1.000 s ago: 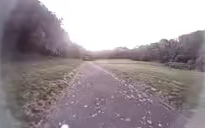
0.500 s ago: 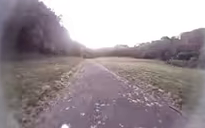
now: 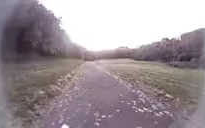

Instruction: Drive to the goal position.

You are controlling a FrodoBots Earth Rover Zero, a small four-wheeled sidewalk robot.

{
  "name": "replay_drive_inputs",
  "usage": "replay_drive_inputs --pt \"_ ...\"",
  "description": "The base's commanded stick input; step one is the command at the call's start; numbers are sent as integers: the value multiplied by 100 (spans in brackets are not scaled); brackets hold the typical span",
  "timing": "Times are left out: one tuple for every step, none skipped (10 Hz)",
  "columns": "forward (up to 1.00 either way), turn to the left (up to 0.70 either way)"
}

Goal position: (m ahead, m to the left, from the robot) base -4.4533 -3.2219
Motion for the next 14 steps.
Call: replay_drive_inputs --pt "50 0" --pt "50 0" --pt "50 0" --pt "50 0" --pt "50 0" --pt "50 0" --pt "50 0" --pt "50 0" --pt "50 0" --pt "50 0" --pt "50 0" --pt "50 0" --pt "50 0" --pt "50 0"
